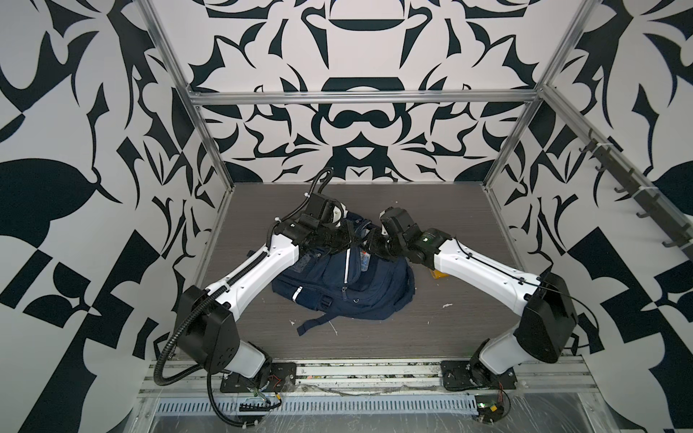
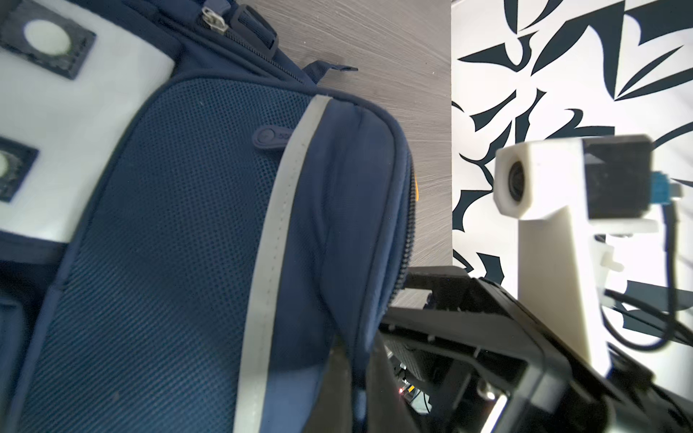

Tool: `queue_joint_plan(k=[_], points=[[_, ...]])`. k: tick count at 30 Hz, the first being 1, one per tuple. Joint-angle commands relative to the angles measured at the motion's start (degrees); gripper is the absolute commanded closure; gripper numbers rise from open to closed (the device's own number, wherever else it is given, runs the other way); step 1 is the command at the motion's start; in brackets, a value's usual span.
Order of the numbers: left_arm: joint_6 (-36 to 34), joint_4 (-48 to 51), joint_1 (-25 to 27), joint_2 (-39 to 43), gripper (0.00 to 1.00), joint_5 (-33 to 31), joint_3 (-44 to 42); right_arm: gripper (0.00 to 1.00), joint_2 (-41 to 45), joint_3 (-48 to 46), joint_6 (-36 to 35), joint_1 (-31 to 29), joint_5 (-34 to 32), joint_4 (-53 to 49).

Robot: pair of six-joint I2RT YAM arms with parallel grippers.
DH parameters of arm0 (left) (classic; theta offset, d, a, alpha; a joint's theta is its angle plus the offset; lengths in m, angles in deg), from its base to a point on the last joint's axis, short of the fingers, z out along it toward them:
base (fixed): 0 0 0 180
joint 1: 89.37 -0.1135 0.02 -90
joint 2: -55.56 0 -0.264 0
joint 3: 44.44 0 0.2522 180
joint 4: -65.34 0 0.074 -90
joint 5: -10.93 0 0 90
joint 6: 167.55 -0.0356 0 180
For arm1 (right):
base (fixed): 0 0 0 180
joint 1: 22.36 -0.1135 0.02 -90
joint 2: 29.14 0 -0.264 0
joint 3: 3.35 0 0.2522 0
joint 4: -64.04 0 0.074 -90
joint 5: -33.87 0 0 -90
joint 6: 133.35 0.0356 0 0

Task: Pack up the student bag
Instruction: 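Carry the card box with the right gripper into the opened backpack pocket, then release the card box inside the pocket and withdraw the right gripper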

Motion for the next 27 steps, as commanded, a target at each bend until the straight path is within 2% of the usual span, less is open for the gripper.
queue_joint_plan(k=[1,16,27], points=[[2.0,-5.4,-0.3,3.5,1.0,0.3,-0.2,1.0,0.2,0.4,-0.2,-0.5,1.0,3.8],[3.2,-4.5,-1.1,7.3,1.0,-2.5,0.3,1.0,2.9,-2.3,-3.3,-0.2,-1.5,2.5],[5.9,-5.9,-1.2,7.1,1.0,-0.1,1.5,1.0,-1.7,-0.4,-6.1,-0.1,-0.8,2.3]])
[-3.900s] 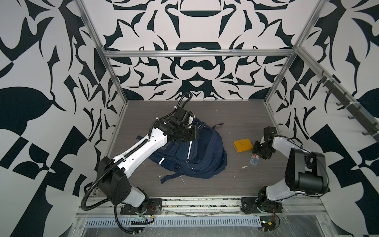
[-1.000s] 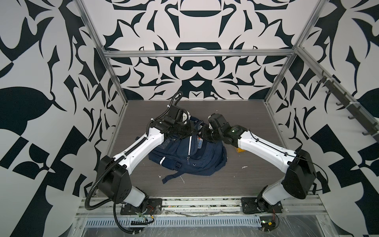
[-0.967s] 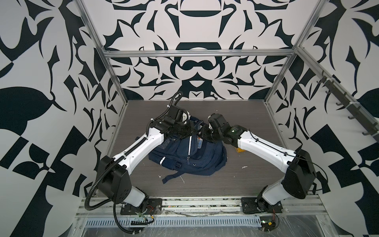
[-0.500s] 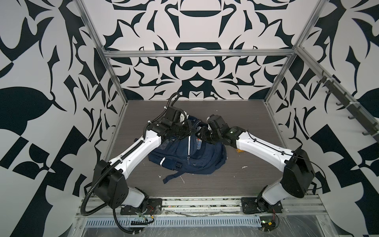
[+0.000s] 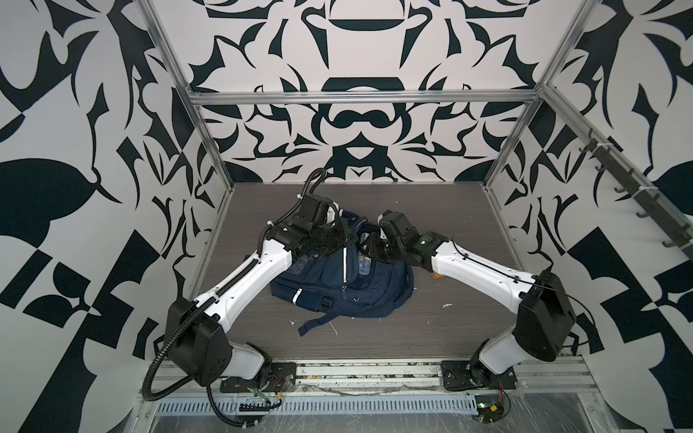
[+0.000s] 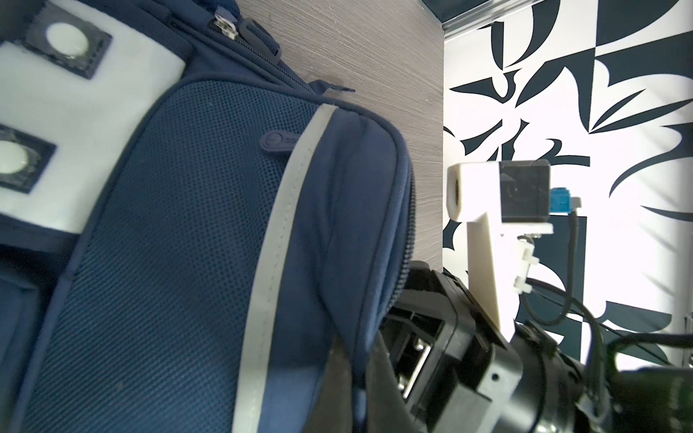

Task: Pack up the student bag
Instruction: 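Release the card box inside the pocket and withdraw the right gripper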

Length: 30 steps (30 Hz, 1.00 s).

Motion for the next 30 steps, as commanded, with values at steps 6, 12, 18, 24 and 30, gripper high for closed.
queue_joint_plan(k=[6,12,18,24,30], points=[[5.3,-8.1,-0.4,3.8,1.0,3.8,1.6,0.98,-4.0,3.7,-2.0,-0.1,1.9,3.4],[6.3,-8.6,-0.4,4.3,1.0,3.8,0.5,0.85,-5.0,3.0,-1.4,-0.1,4.5,8.9],[6.2,-6.8,-0.4,4.8,1.0,2.6,0.3,0.57,-3.6,2.4,-1.6,-0.1,4.9,8.8],[6.4,-6.4,-0.5,4.3,1.0,1.8,0.1,0.36,-1.0,2.8,-2.2,-0.1,4.2,8.0],[5.5,-5.7,-0.7,3.9,1.0,1.5,1.0,0.27,1.7,3.4,-2.2,0.0,3.2,6.3]])
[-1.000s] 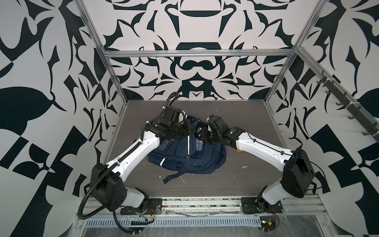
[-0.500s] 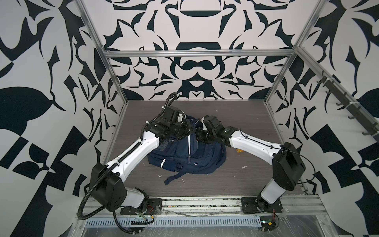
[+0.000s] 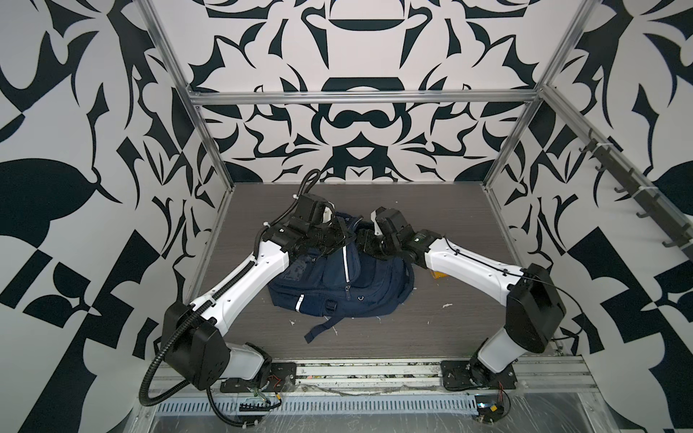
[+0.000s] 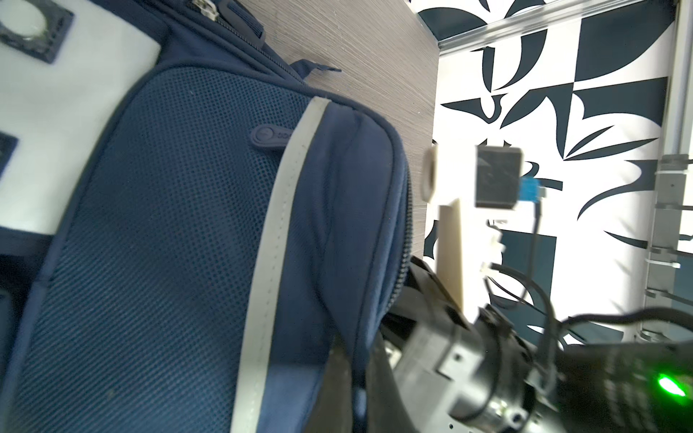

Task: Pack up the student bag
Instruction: 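Release the card box inside the pocket and withdraw the right gripper, then move the right gripper to the yellow wallet and grasp it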

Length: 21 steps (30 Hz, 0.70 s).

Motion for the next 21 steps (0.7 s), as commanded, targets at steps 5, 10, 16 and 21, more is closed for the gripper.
queue_joint_plan(k=[5,10,16,21], points=[[-0.4,-4.4,-0.7,2.6,1.0,0.9,1.3,0.24,8.8,2.1,-1.3,-0.1,-3.0,-3.1],[-0.9,-4.3,-1.1,2.4,1.0,1.6,1.3,0.24,15.8,-2.5,-0.1,3.6,-4.7,-5.7],[-1.0,-4.5,-1.3,1.3,1.0,2.6,1.6,0.24,24.3,-7.5,-1.7,13.5,-3.3,-11.3],[-1.0,-4.7,-1.3,0.4,1.0,3.3,2.0,0.24,31.1,-11.9,-4.3,30.0,4.1,-15.8]])
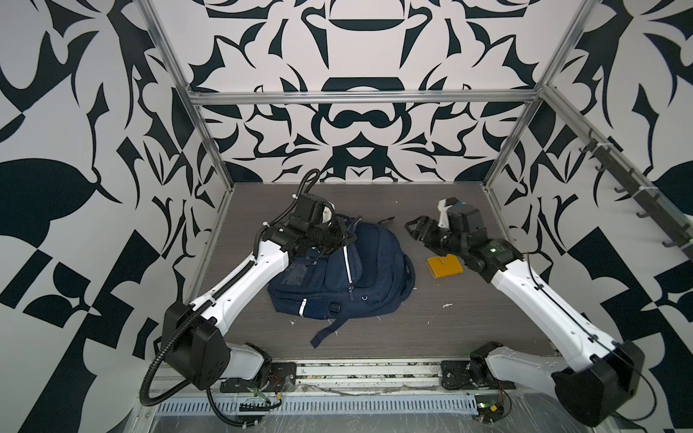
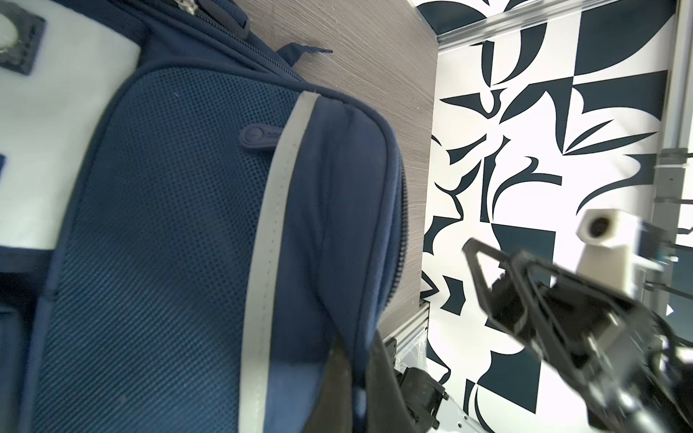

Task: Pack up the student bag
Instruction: 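Move the right gripper to the yellow wallet and grasp it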

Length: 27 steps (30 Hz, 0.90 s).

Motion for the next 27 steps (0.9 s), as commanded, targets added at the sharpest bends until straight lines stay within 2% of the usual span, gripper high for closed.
queue_joint_plan(k=[1,5,12,17,27], points=[[-0.3,-5.1,-0.5,0.5,1.0,2.1,2.2,0.23,3.7,-1.8,-3.1,10.8,7.0,-5.0],[-0.4,-5.1,-0.5,0.4,1.0,2.1,2.3,0.23,2.3,-1.6,-8.5,21.1,12.4,-9.9],[-0.8,-4.6,-0.5,0.9,1.0,2.5,2.2,0.22,-3.9,-6.4,-10.6,28.9,14.6,-6.4],[-1.3,-4.3,-0.5,1.5,1.0,2.1,2.2,0.21,-6.8,-11.0,-10.8,30.5,14.5,-3.8],[-2.8,-3.2,-0.4,1.3,1.0,1.5,1.6,0.19,-9.4,-21.7,-3.1,31.2,11.8,6.5]])
